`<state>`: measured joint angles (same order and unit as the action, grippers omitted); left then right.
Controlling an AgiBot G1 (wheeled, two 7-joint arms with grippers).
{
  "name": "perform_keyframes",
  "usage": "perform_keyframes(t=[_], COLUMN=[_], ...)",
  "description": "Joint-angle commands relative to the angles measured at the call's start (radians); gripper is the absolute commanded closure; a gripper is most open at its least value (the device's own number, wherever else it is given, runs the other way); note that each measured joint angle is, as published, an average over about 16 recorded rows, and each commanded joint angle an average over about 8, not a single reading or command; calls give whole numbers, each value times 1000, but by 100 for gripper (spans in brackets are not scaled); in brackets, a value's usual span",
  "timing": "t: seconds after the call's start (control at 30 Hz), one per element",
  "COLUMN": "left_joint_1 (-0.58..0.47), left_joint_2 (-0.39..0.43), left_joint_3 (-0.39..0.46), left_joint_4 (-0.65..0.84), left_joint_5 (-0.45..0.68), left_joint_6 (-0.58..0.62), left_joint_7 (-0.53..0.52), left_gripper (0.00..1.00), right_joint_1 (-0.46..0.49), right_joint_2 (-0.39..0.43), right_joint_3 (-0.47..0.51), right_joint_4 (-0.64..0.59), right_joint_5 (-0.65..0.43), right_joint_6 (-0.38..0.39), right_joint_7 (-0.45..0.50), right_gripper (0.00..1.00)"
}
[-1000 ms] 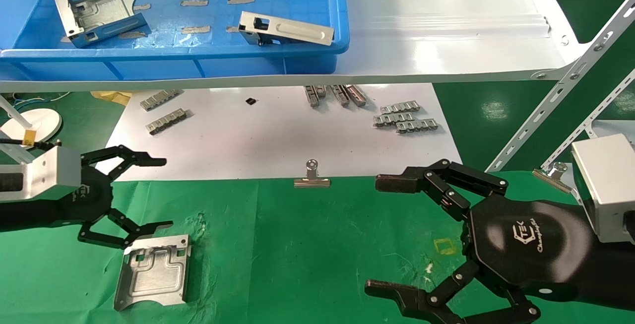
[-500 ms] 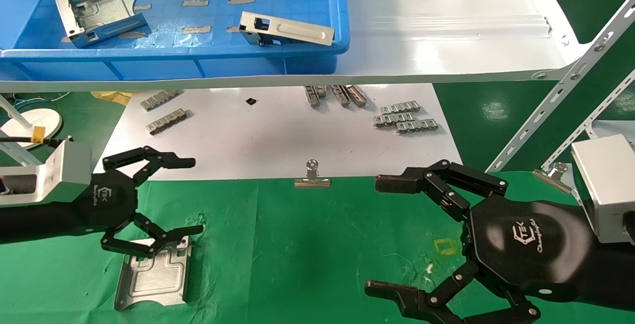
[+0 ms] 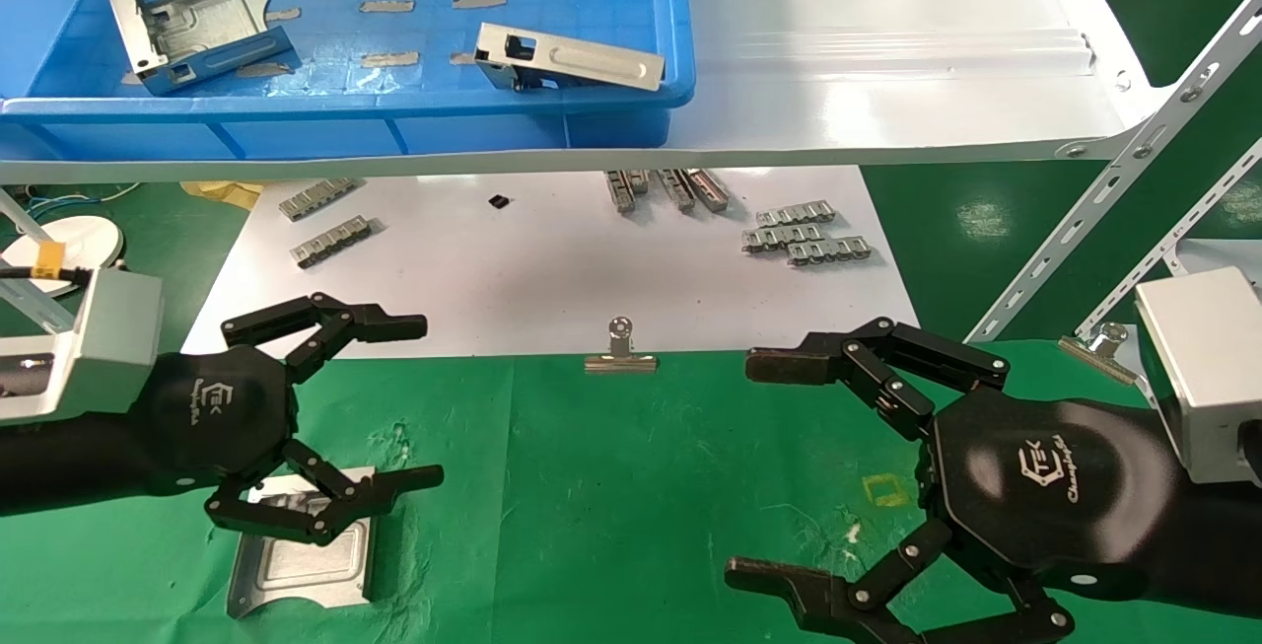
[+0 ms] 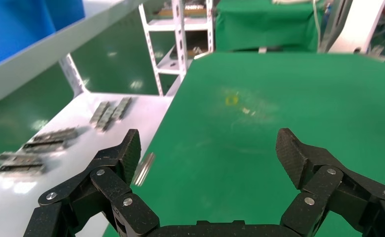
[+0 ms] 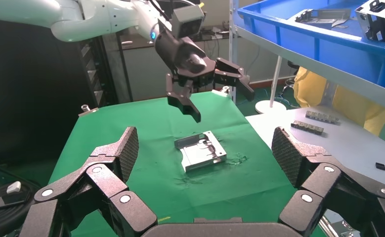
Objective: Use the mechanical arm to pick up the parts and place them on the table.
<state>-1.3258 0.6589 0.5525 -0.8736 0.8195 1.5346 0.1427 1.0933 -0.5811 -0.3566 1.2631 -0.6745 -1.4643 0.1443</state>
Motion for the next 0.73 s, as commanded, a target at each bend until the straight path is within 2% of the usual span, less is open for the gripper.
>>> perform_keyframes(t=[0.03,0.6,0.73], left_joint_1=[22,212,237], left_joint_2=[-4,-40,-45], left_joint_3=[-24,-230,-257], left_joint_4=[-37,-347,-387], left_joint_5=[-8,-75,-84], left_joint_6=[-3,-33,-37], left_joint_7=[-30,-279,-312], left_gripper=[0,0,0], right_joint_1=[0,0,0], right_joint_2=[0,0,0], right_joint_3=[0,0,0], right_joint_4=[0,0,0], right_joint_5=[0,0,0], right_joint_6=[0,0,0], right_joint_7=[0,0,0], right_gripper=[0,0,0])
